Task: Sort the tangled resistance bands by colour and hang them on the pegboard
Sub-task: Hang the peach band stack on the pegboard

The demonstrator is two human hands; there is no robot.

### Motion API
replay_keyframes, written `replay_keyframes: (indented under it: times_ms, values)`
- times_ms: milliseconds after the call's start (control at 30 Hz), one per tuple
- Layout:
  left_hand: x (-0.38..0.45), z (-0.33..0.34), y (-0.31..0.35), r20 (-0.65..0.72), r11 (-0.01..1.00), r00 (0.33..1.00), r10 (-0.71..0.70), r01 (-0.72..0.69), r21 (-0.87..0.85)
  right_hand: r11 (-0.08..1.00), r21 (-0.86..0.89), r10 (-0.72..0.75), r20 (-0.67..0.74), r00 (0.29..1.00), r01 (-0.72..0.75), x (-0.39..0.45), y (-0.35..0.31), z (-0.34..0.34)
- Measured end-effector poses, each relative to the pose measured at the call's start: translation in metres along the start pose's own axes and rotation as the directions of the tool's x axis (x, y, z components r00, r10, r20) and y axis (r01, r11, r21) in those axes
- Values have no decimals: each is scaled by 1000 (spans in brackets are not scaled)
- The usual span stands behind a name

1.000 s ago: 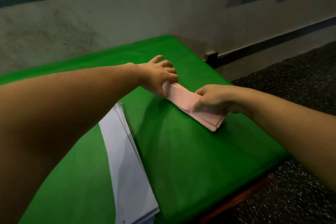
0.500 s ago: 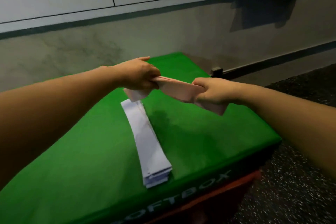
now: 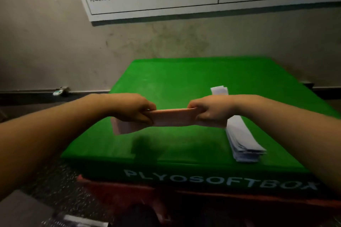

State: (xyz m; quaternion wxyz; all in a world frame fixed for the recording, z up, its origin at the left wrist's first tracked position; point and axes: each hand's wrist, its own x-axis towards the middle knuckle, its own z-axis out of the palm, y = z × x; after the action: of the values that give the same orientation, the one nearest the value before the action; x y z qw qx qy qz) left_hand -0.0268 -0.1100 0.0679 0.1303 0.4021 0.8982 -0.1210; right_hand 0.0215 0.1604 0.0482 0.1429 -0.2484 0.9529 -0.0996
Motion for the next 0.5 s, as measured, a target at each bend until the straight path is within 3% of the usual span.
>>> replay_keyframes:
  times_ms: [267, 400, 500]
  values:
    - [-49, 65, -39, -13, 987, 987, -161, 161, 27, 995, -85, -45, 102, 994, 53, 83, -50, 19]
    - [-41, 85, -44, -81, 973, 976, -201, 208, 95, 968, -246, 49, 12, 999, -44, 98, -51, 33]
    - [-33, 94, -44, -123, 964, 968, -218, 233, 128, 944, -327, 15, -96, 995, -46, 103, -44, 52]
